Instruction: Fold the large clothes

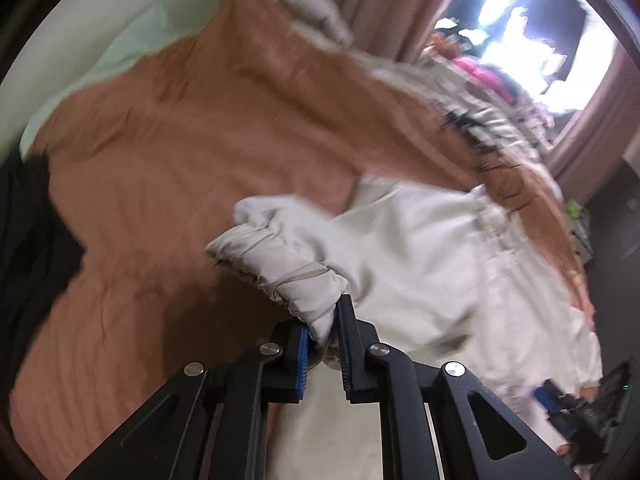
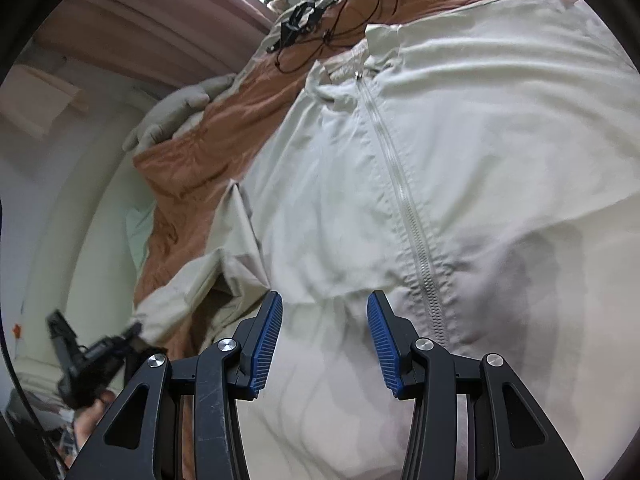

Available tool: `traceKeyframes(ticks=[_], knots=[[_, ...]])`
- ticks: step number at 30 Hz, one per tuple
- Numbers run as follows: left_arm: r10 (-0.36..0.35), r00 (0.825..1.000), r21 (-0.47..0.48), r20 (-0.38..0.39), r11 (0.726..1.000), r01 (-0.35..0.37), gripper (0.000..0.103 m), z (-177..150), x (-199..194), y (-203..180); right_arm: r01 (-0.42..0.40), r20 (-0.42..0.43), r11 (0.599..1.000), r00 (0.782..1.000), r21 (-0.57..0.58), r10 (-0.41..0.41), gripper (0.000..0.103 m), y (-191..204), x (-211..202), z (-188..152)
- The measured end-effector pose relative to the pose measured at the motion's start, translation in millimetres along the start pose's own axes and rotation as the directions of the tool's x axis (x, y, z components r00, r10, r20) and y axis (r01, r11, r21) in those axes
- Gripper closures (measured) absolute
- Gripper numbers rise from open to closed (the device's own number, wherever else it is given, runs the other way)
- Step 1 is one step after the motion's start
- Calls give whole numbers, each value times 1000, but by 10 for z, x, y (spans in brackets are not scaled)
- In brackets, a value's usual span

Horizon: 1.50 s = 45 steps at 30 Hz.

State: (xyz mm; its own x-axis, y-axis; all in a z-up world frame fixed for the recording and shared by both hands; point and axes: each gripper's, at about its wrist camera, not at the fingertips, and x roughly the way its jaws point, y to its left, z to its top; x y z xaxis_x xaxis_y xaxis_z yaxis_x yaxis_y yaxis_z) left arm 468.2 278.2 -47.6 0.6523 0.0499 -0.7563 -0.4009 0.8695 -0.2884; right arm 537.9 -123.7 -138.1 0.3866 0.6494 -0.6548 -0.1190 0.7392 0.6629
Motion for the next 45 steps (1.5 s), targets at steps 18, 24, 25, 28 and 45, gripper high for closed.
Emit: traceKeyframes(ticks=[18,24,25,28,45], knots=[[-205,975,327,87,930,167,93,225,-542,-2283,-69,99,987,994,142,56,58,-533,-537,316],[-268,964,371,3,895,247,92,24,-272,-2798,-40,133,985,991,170,17,58,-738,-715,429],[-273,962,382,-16,887,258,92,-25,-212,-2870,-36,141,984,990,176,10,58,-766,-743,445],[-282,958,410,-58,868,280,87,-163,-13,-3075,-25,158,978,987,207,-8,58,-884,-792,501],[-115,993,400,-16,910,112,27,-212,350,-1960,14,93,952,995,307,-45,58,-1252,-408,565]])
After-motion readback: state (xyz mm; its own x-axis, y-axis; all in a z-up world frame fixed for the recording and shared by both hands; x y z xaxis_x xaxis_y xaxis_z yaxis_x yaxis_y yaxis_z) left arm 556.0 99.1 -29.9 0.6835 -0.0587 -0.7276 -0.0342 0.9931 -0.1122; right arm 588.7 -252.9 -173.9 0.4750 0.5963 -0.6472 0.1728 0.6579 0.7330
